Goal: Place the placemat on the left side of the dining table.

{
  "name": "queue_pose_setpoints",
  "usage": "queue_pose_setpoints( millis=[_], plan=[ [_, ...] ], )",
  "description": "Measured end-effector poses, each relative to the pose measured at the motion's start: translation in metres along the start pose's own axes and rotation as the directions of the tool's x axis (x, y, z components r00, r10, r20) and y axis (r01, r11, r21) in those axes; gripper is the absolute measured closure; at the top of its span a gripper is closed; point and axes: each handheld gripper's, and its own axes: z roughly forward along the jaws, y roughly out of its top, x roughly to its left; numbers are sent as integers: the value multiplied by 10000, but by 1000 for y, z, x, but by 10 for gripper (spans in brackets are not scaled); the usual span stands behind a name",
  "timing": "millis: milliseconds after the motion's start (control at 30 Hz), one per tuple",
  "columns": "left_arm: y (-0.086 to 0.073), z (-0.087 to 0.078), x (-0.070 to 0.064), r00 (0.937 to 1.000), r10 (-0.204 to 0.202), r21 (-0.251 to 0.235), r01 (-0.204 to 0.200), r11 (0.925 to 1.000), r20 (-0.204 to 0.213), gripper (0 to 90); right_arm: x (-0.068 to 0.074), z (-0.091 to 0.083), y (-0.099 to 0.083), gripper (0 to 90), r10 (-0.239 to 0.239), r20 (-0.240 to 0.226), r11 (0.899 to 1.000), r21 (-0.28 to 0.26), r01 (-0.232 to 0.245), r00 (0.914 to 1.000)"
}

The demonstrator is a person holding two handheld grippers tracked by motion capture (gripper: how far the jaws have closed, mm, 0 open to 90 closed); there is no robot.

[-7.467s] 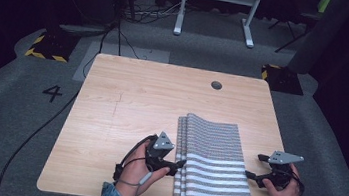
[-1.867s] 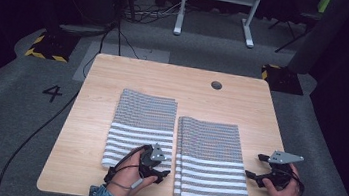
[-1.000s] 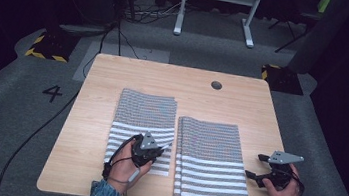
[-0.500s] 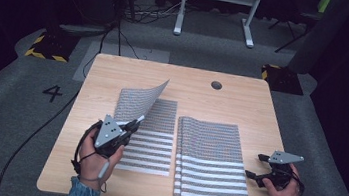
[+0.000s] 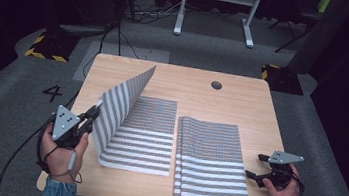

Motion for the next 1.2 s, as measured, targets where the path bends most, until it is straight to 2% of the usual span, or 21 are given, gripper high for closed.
queue_pose_setpoints(
  millis=[67, 133, 200, 267, 333, 400, 467, 500, 533, 567, 700, 767, 833, 933, 1033, 1100, 1133, 1200],
  plan=[
    [-4, -5, 9, 9985, -213, 111, 219, 9997, -498, 862, 0, 0, 0, 93, 3, -10, 10000, 0, -3, 10000],
    [-8, -10, 17, 9943, -421, 234, 446, 9987, -978, 859, 0, 0, 0, 93, 13, -12, 10000, -1, -13, 10000],
    [-13, -16, 25, 9858, -632, 468, 713, 9964, -1556, 854, 0, 0, 0, 93, 10, -11, 10000, 1, -10, 10000],
    [-16, -20, 30, 9788, -772, 582, 897, 9943, -1899, 848, 0, 0, 0, 93, 12, -12, 10000, -2, -12, 10000],
    [-19, -26, 35, 9655, -1100, 693, 1296, 9891, -2362, 820, 0, 0, 0, 93, 15, -14, 10000, -3, -15, 10000],
    [-20, -31, 39, 9513, -1190, 787, 1469, 9860, -2843, 720, 0, 0, 0, 93, 13, -12, 10000, 0, -13, 10000],
    [-19, -35, 39, 9395, -1301, 648, 1583, 9853, -3170, 556, 0, 0, 0, 93, 12, -12, 10000, -1, -12, 10000],
    [-17, -36, 37, 9368, -1269, 607, 1547, 9861, -3262, 478, 0, 0, 0, 93, 12, -12, 10000, 0, -12, 10000],
    [-16, -37, 35, 9396, -1230, 643, 1510, 9864, -3194, 432, 0, 0, 0, 93, 13, -14, 10000, -1, -13, 10000],
    [-14, -36, 32, 9452, -1172, 676, 1442, 9872, -3049, 412, 0, 0, 0, 93, 14, -14, 10000, -1, -14, 10000],
    [-10, -25, 16, 9724, -1090, 1112, 1340, 9847, -2065, 369, 0, 0, 0, 93, 16, -15, 10000, -4, -16, 10000],
    [-10, -15, 7, 9825, -947, 1349, 1169, 9839, -1606, 359, 0, 0, 0, 93, 8, -12, 10000, 0, -8, 10000],
    [-11, -5, -3, 9899, -836, 1620, 1017, 9815, -1145, 359, 0, 0, 0, 93, 7, -11, 10000, 3, -7, 10000],
    [-13, 11, -16, 9958, -810, 2048, 881, 9748, -424, 355, 0, 0, 0, 93, 1, -11, 10000, 1, -1, 10000],
    [-16, 27, -30, 9968, -736, 2475, 636, 9668, 316, 342, 0, 0, 0, 93, -3, 1, 10000, -2, 3, 10000],
    [-19, 36, -38, 9941, -680, 2772, 423, 9599, 840, 338, 0, 0, 0, 93, 2, 0, 10000, -2, -2, 10000],
    [-21, 43, -44, 9903, -791, 2992, 415, 9533, 1144, 332, 0, 0, 0, 93, -2, 1, 10000, -2, 2, 10000],
    [-26, 52, -52, 9861, -764, 3371, 225, 9412, 1476, 310, 0, 0, 0, 93, -3, 1, 10000, -2, 3, 10000]
  ],
)
